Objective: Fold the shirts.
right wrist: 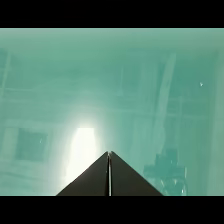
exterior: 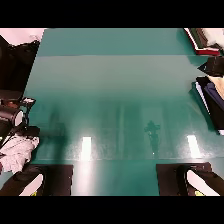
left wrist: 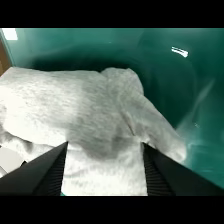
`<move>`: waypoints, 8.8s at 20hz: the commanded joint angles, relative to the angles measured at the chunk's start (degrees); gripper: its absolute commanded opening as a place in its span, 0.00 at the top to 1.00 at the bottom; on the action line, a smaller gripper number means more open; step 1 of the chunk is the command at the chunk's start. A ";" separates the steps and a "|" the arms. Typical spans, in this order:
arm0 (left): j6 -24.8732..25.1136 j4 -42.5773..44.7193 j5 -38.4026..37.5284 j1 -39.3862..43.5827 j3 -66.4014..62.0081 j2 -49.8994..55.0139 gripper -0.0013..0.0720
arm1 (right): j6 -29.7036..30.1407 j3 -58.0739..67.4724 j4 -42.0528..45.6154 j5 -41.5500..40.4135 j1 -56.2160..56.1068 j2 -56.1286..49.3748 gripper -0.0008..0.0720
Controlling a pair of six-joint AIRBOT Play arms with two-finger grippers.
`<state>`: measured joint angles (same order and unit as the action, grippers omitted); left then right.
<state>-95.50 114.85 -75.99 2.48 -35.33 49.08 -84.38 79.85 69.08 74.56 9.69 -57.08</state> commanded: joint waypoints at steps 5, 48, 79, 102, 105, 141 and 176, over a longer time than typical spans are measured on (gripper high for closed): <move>-3.48 1.46 3.69 -0.02 1.31 -0.02 0.94 | 0.02 -0.02 -0.02 3.85 -0.07 0.04 0.96; 23.54 -65.88 3.63 24.39 -57.57 40.00 0.82 | -0.02 0.44 -0.50 0.02 -0.07 0.37 0.96; 24.61 -74.51 31.04 23.91 -18.78 37.40 0.16 | -0.04 0.39 -0.55 1.14 -0.07 0.35 0.96; 20.44 -58.18 14.78 23.43 -33.90 23.82 0.95 | 1.07 -22.23 -5.79 -20.96 -36.41 -6.16 0.06; 20.44 -58.18 13.84 23.43 -33.90 23.82 0.95 | 7.85 -22.23 -13.92 -23.37 -38.16 -10.99 0.06; 9.92 -39.15 8.33 23.43 -69.79 -0.35 0.95 | 9.68 -1.01 -19.54 -9.25 23.43 28.79 0.97; 5.95 -40.94 5.25 5.09 -35.67 33.99 0.08 | 3.10 -1.03 -1.86 -17.49 -3.82 -12.61 0.50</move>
<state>-90.89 79.92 -67.35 7.88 -77.45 83.02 -81.10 78.85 67.13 52.31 5.26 -71.92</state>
